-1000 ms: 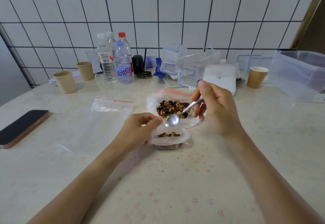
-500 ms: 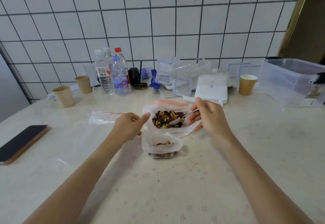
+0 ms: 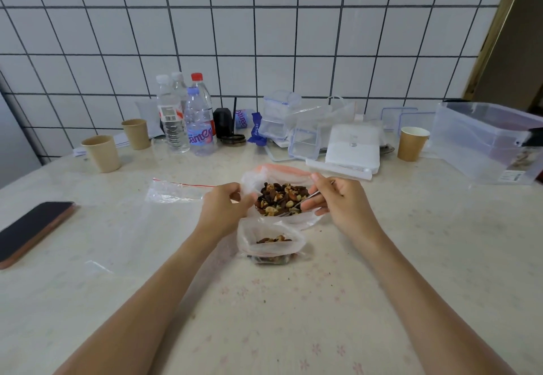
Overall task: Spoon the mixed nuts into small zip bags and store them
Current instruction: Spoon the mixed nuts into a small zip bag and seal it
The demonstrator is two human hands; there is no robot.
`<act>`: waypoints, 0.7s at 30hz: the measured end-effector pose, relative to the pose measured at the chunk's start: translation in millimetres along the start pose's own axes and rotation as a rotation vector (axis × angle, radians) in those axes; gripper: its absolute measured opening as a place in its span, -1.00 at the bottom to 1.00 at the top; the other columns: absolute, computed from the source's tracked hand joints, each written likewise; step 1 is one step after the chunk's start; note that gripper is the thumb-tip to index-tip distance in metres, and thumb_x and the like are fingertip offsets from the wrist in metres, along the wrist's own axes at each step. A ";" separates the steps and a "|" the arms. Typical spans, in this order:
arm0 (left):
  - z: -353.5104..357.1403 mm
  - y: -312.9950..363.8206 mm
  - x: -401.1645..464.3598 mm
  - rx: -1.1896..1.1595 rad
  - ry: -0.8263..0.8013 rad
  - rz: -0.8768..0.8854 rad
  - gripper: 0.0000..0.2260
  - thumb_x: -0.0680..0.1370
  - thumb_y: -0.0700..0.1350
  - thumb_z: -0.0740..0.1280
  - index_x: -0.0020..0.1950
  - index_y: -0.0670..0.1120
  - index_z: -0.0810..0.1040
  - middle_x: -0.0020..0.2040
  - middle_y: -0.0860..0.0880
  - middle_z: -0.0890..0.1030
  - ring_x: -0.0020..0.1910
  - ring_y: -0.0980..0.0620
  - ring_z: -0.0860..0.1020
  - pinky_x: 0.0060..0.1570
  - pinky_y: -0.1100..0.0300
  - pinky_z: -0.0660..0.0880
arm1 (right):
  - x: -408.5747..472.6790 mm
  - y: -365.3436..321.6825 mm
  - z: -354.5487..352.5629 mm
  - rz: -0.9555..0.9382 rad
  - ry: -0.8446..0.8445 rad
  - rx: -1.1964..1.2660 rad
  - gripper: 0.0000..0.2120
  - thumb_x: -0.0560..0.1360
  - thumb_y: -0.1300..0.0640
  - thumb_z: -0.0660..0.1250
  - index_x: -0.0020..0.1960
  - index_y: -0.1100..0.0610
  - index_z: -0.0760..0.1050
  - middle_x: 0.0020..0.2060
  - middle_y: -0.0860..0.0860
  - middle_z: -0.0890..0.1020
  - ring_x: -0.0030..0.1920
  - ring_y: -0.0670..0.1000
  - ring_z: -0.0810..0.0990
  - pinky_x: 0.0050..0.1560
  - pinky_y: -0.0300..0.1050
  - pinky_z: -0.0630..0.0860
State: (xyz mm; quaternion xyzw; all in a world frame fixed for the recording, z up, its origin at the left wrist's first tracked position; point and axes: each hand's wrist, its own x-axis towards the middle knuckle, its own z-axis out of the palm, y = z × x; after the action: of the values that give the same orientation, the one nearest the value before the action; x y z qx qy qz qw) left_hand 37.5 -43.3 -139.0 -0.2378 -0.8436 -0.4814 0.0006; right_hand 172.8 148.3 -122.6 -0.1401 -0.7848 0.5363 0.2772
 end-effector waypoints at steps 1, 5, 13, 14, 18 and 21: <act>0.0 0.2 -0.6 -0.038 -0.018 -0.016 -0.74 0.59 0.05 0.45 -0.23 -0.06 0.58 -0.21 -0.05 0.63 -0.14 -0.10 0.62 -0.02 -0.06 0.58 | -0.2 1.6 1.4 0.006 0.004 0.003 -0.64 0.68 -0.08 0.25 -0.09 0.14 0.64 -0.30 0.03 0.76 -0.19 0.05 0.76 -0.05 0.05 0.68; -0.5 -2.3 -2.3 -0.124 -0.059 -0.043 -0.82 0.59 0.03 0.46 -0.11 -0.05 0.67 -0.20 -0.06 0.64 -0.14 -0.08 0.62 0.02 -0.06 0.58 | -3.6 3.8 11.3 0.067 -0.028 0.011 -0.66 0.67 -0.08 0.27 -0.05 0.14 0.66 -0.26 -0.01 0.77 -0.15 0.08 0.75 -0.03 0.14 0.67; -3.5 0.5 -6.7 -0.165 -0.062 -0.061 -0.84 0.59 0.03 0.46 -0.10 -0.04 0.69 -0.20 -0.03 0.67 -0.16 -0.01 0.62 -0.01 0.03 0.57 | -5.7 1.5 10.8 0.143 0.090 0.096 -0.63 0.68 -0.07 0.26 -0.05 0.20 0.64 -0.27 0.05 0.77 -0.16 0.15 0.76 -0.16 0.07 0.68; -4.1 1.6 -8.0 -0.165 -0.061 -0.061 -0.83 0.59 0.03 0.45 -0.08 -0.05 0.69 -0.19 -0.05 0.67 -0.15 -0.02 0.62 0.01 0.00 0.58 | -5.8 1.4 10.5 0.133 0.100 0.078 -0.62 0.68 -0.08 0.26 -0.05 0.20 0.65 -0.28 0.04 0.76 -0.18 0.14 0.76 -0.17 0.06 0.68; -6.4 8.2 -11.2 -0.199 -0.065 -0.061 -0.81 0.60 0.03 0.44 -0.10 -0.06 0.67 -0.11 -0.12 0.71 -0.04 -0.13 0.68 0.10 -0.07 0.58 | -7.4 2.8 14.9 0.088 0.085 0.021 -0.64 0.67 -0.08 0.28 -0.04 0.18 0.67 -0.27 -0.01 0.77 -0.24 0.16 0.73 -0.19 0.03 0.66; -7.2 10.7 -13.1 -0.209 -0.073 -0.049 -0.79 0.60 0.05 0.44 -0.14 -0.06 0.65 -0.13 -0.12 0.71 -0.05 -0.14 0.69 0.09 -0.07 0.58 | -10.1 5.9 21.5 0.097 0.029 0.046 -0.69 0.67 -0.04 0.31 0.03 0.18 0.68 -0.21 -0.01 0.78 -0.16 0.13 0.75 -0.15 0.05 0.70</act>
State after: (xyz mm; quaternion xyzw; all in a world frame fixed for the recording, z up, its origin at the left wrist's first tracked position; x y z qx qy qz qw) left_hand 51.8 -49.8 -129.5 -0.2332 -0.7938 -0.5577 -0.0670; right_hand 167.9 128.9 -136.7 -0.1790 -0.7605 0.5650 0.2653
